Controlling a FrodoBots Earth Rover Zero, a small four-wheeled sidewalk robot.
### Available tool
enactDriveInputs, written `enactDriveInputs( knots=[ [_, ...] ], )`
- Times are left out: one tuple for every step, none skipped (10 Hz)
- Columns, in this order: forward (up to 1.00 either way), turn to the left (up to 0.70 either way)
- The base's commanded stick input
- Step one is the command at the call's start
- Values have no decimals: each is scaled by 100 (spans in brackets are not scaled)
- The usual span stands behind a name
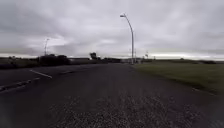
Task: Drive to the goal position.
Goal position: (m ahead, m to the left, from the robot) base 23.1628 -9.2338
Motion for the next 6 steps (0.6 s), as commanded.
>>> enactDriveInputs(
  knots=[
    [23, 58],
    [55, 42],
    [70, 35],
    [70, 35],
    [70, 35],
    [70, 35]
  ],
)
